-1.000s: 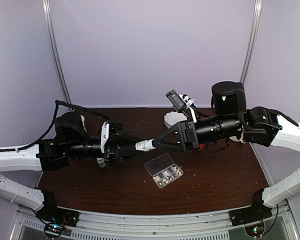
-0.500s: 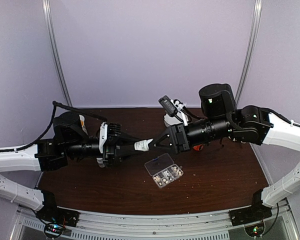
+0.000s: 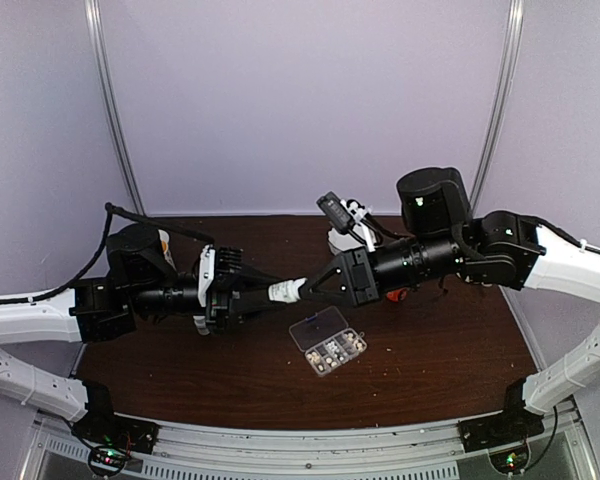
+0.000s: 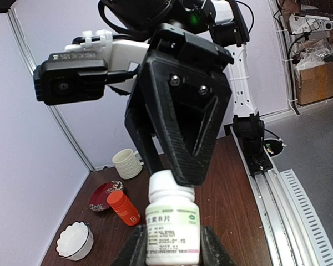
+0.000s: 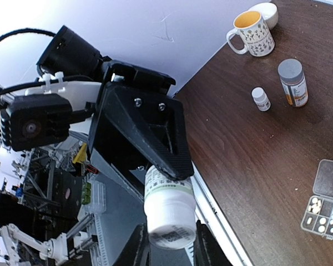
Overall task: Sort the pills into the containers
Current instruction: Unscrew the lid of the pill bottle.
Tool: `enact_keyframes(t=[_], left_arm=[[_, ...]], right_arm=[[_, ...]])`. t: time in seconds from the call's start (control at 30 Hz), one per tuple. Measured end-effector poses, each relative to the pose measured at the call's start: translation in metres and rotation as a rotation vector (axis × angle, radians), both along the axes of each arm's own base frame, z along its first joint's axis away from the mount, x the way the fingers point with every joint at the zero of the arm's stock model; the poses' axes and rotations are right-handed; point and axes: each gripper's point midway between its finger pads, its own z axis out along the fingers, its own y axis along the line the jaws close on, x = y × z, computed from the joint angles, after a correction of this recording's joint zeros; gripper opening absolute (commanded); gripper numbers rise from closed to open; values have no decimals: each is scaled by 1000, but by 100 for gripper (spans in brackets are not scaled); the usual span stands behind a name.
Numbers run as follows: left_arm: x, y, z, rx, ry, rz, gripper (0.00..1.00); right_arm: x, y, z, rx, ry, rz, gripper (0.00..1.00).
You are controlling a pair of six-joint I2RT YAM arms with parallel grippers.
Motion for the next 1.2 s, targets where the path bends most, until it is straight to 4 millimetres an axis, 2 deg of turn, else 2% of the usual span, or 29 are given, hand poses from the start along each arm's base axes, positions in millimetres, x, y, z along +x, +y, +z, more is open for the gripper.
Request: enact_keyframes(t=[0.07,0.2,0.33,0.77,1.0,1.2], left_arm=[[0,0,0,1,0,1,0],[0,0,0,1,5,-1,0],[-1,0,0,-1,15,-4,0],[-5,2,6,-28,62,-19,0],[-6,2,-2,-15,91,-25,0],[-9,0,-15,5,125,-34,0]], right_arm=[[-1,0,0,0,-1,4,18],[-1,0,0,-3,-53,29,1],[-1,1,1,-9,-219,97,0],[0,1,7,-16,-1141,432,0],[1,-2,-3,-73,-1635,615,0],[1,-5,-16,-89,-1901,654,0]])
